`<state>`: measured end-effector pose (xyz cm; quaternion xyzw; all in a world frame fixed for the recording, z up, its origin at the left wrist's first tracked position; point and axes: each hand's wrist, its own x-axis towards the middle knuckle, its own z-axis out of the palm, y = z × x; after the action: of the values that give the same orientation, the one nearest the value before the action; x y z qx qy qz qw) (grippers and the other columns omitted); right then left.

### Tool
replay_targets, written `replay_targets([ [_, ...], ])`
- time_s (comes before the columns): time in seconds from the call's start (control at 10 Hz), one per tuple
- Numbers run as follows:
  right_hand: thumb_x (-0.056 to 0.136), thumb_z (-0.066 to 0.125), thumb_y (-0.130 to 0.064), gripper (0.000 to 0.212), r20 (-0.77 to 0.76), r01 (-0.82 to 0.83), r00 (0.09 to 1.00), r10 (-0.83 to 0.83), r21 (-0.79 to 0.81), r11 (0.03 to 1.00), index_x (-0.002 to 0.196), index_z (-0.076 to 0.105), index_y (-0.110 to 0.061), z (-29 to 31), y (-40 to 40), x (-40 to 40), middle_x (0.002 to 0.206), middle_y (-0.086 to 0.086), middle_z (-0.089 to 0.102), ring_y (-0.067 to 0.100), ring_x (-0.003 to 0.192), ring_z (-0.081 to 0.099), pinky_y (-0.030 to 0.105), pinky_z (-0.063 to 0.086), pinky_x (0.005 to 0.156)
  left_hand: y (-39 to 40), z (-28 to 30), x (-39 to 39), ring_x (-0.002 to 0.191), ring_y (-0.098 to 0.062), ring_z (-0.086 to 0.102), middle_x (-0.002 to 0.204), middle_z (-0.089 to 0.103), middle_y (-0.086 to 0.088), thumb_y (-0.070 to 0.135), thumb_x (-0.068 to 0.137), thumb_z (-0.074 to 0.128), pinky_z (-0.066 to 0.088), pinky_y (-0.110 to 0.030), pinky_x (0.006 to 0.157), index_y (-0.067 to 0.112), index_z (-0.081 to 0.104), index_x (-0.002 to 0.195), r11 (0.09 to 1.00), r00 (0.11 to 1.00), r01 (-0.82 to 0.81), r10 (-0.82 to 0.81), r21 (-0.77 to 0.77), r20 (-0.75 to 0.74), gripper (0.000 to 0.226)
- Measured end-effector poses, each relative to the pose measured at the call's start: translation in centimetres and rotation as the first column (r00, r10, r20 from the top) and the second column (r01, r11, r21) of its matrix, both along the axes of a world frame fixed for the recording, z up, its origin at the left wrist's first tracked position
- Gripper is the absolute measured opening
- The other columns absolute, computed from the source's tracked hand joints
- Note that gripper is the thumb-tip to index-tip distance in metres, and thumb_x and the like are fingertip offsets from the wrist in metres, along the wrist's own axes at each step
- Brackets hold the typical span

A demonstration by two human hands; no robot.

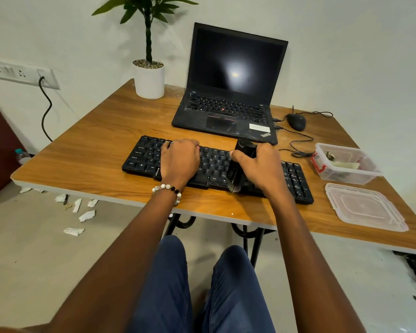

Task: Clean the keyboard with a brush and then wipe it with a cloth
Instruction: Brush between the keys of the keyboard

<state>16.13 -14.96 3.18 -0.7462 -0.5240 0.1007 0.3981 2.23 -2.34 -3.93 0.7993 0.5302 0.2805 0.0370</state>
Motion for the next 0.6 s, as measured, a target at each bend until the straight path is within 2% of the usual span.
replay_targets([
  [0.1,0.081,0.072,-0.028,0.029,-0.062,0.019,0.998,-0.016,0.044,0.999,0.063,0.058,-0.011,0.6,0.1,0.1,0.061,-0.001,0.059,0.011,0.055,0.054,0.026,0.041,0.049,0.0,0.1,0.0,0.114,-0.019,0.060,0.120,0.068,0.000,0.030,0.099,0.043,0.035,-0.046,0.108,0.024,0.065,0.121,1.000,1.000,-0.003,0.003,0.005,0.003,0.032],
  [0.2,0.086,0.068,-0.035,0.030,-0.033,0.059,0.998,-0.054,0.162,0.985,0.064,0.056,-0.018,-0.3,0.2,-0.5,0.065,-0.001,0.062,0.015,0.062,0.061,0.029,0.046,0.054,-0.1,0.1,-0.1,0.113,-0.020,0.060,0.119,0.068,-0.001,0.029,0.099,0.043,0.034,-0.045,0.108,0.023,0.065,0.122,1.000,1.000,-0.005,0.005,0.003,0.004,0.032],
  [0.3,0.089,0.065,-0.038,0.029,0.028,0.050,0.998,-0.055,0.169,0.984,0.073,0.060,-0.014,-1.2,-0.1,-1.0,0.068,0.002,0.063,0.019,0.066,0.062,0.032,0.048,0.058,-0.1,0.1,-0.1,0.115,-0.019,0.059,0.121,0.067,0.000,0.030,0.100,0.042,0.033,-0.045,0.109,0.024,0.064,0.122,1.000,1.000,0.000,0.000,-0.001,0.000,0.032],
  [0.4,0.084,0.069,-0.035,0.028,-0.005,0.011,1.000,-0.011,0.038,0.999,0.073,0.061,-0.010,-0.4,0.0,-0.6,0.072,0.005,0.066,0.018,0.067,0.063,0.034,0.050,0.057,0.0,0.0,-0.1,0.114,-0.019,0.059,0.120,0.067,0.000,0.030,0.099,0.042,0.033,-0.045,0.109,0.024,0.064,0.122,1.000,1.000,-0.004,0.004,0.005,-0.003,0.032],
  [0.5,0.081,0.071,-0.033,0.027,-0.126,0.007,0.992,0.000,0.056,0.998,0.069,0.063,-0.010,0.6,0.5,-0.2,0.073,0.007,0.069,0.018,0.068,0.065,0.039,0.052,0.061,0.0,0.1,-0.1,0.114,-0.019,0.059,0.121,0.067,0.000,0.030,0.099,0.042,0.033,-0.044,0.109,0.024,0.064,0.122,1.000,1.000,-0.005,0.005,-0.002,0.003,0.032],
  [0.6,0.085,0.068,-0.040,0.032,-0.058,0.053,0.997,-0.045,0.153,0.987,0.077,0.065,-0.009,0.3,1.5,-0.9,0.075,0.004,0.069,0.018,0.073,0.067,0.039,0.056,0.065,0.0,0.1,-0.1,0.113,-0.019,0.060,0.121,0.067,0.000,0.030,0.099,0.043,0.033,-0.044,0.109,0.024,0.064,0.122,1.000,1.000,-0.012,0.012,0.000,0.007,0.032],
])
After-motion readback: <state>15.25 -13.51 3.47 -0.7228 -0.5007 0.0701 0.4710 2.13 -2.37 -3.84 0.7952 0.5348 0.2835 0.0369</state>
